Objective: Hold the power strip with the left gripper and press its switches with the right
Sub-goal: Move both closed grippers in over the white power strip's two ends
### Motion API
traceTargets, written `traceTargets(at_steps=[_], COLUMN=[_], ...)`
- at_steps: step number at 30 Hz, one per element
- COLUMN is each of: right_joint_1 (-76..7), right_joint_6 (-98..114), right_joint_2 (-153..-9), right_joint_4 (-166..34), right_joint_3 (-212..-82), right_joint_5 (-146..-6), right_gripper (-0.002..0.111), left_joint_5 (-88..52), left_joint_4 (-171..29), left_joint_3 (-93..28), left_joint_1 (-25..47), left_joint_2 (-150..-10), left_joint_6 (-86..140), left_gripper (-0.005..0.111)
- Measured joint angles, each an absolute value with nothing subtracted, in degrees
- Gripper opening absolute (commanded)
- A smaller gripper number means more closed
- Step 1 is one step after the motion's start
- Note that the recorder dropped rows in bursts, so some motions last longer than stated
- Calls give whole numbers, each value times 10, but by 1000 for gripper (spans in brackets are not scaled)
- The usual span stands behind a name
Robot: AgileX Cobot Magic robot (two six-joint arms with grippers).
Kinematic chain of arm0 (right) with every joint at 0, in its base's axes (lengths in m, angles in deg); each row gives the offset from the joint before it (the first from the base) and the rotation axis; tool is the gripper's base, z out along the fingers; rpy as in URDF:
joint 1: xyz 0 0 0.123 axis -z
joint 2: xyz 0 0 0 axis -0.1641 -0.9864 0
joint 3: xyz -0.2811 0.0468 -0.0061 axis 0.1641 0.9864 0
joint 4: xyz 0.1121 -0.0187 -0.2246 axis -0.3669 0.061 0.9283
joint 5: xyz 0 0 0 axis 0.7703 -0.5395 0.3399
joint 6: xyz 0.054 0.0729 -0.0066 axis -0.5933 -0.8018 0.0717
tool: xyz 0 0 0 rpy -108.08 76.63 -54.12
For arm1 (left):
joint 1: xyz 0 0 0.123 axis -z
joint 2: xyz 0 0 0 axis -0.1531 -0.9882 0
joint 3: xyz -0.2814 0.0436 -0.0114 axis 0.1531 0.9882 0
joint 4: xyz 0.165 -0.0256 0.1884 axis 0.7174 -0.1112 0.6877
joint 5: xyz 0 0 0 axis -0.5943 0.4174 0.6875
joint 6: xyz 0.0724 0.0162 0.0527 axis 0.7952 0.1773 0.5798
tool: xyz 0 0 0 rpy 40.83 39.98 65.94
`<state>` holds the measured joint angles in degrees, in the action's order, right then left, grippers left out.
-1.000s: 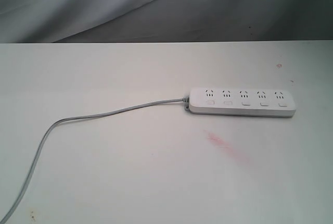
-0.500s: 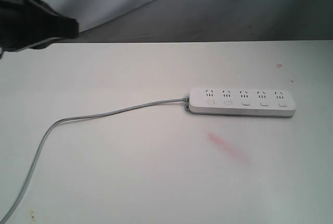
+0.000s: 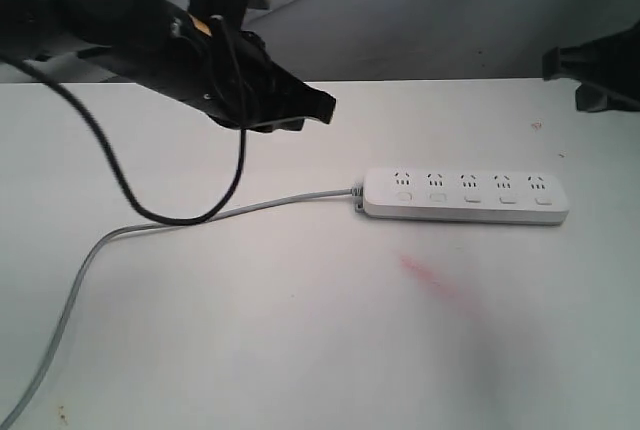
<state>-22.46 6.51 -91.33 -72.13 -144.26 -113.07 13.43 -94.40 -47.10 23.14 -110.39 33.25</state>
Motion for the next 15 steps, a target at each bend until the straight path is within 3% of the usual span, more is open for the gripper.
traceTargets(at_steps=[15], right_joint_1=[-191], right_joint_6=[81], right_joint_2=[-1128], right_joint_4=[-706], right_joint_3=[-1564], right_joint_5=[-1219], right_gripper=[0], left_joint_5=[162], left_joint_4=[-1009], left_joint_3=[-668], left_joint_1=[259], left_joint_2=[-1316], left_joint_6=[337], left_gripper=[0])
